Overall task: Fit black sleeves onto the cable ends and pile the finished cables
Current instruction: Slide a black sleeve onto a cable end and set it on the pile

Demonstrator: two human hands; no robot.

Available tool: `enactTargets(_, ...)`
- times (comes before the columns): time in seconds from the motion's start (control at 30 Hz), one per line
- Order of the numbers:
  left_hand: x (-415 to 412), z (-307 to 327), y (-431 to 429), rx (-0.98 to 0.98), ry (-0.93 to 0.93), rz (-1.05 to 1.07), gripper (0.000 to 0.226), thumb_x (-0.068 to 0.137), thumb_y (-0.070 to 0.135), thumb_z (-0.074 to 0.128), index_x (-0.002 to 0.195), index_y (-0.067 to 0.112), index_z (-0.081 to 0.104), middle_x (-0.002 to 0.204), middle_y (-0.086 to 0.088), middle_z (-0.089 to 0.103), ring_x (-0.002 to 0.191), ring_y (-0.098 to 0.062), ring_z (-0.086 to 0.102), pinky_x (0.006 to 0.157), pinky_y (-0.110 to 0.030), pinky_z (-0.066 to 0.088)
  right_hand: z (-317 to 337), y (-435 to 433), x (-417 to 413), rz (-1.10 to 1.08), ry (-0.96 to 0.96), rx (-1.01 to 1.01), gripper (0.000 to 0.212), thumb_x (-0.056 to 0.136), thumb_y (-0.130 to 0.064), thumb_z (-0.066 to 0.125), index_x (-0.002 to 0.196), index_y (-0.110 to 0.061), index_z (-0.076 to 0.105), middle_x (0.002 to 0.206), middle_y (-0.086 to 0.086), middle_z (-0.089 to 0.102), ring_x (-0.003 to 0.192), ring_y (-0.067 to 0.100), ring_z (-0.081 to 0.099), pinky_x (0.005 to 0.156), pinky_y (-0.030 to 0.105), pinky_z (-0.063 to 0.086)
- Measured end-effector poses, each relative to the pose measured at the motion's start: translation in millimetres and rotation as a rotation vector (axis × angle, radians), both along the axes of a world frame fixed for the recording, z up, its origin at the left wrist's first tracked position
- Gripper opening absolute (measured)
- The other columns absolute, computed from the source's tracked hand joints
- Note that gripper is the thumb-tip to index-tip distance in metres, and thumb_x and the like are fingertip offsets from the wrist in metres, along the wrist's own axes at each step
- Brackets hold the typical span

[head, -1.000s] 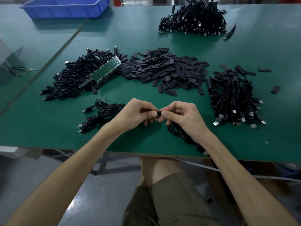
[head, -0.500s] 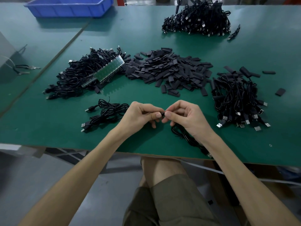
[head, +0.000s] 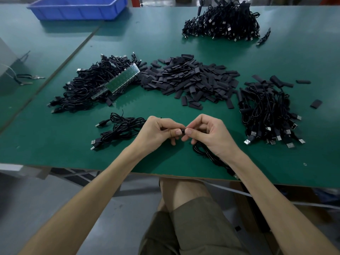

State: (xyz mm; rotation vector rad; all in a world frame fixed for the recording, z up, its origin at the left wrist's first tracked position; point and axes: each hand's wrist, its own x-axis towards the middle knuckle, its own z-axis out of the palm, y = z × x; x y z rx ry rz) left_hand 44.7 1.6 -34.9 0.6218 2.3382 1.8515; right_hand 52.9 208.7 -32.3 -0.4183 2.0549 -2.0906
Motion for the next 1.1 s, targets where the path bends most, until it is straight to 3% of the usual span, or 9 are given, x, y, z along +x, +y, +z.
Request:
enactTargets(0.13,-0.9,0.7,0.8,-0.015,-0.011,0.018,0.014,0.092,0.007,0.071,0.103,0.010,0.078,0.081,-0.015,0.074,0.061,-0.024,0.064,0.063,-0.028,0.055,0.3,0.9,-0.8,-0.016,-0.002,-0.016,0.012,0.091,-0.004,0.073,0.094,0.000,0.062,0.079,0.013,0.077,0.079,0.026,0.077,0.063,0.024,0.057)
enactTargets(0.27,0.6,4.2,1.4,0.106,-0.082,0.051,0.021,0.089,0.018,0.075,0.106,0.007,0.078,0.081,-0.015,0.075,0.067,-0.022,0.066,0.061,-0.026,0.055,-0.2,2.8,-1.7,-0.056,-0.008,-0.072,0.015,0.090,-0.011,0.073,0.096,-0.002,0.063,0.080,0.008,0.077,0.077,0.020,0.076,0.065,0.023,0.057)
enactTargets(0.47,1.8,4.4,0.1,0.284,-0.175,0.003,0.026,0.085,0.006,0.075,0.110,-0.003,0.073,0.096,-0.021,0.076,0.088,-0.031,0.075,0.074,-0.029,0.059,-1.4,4.1,-2.3,-0.062,0.008,-0.091,0.017,0.084,-0.017,0.075,0.094,-0.008,0.065,0.078,0.003,0.075,0.075,0.016,0.074,0.067,0.023,0.057)
enactTargets(0.67,1.0,3.5,0.3,0.253,-0.163,-0.001,0.021,0.084,-0.001,0.076,0.105,-0.006,0.074,0.090,-0.022,0.076,0.081,-0.029,0.075,0.076,-0.029,0.060,-5.5,2.7,-4.1,-0.029,0.035,-0.012,0.009,0.092,0.003,0.069,0.090,-0.002,0.061,0.072,0.004,0.075,0.069,0.015,0.073,0.062,0.022,0.055)
enactTargets(1.1,3.2,7.9,0.5,0.265,-0.187,-0.008,0.023,0.086,-0.002,0.073,0.108,-0.008,0.072,0.094,-0.024,0.075,0.086,-0.032,0.075,0.077,-0.030,0.060,-5.9,3.5,-4.0,-0.053,0.053,-0.007,0.011,0.095,0.003,0.066,0.091,-0.007,0.062,0.074,0.003,0.074,0.070,0.015,0.072,0.065,0.023,0.055)
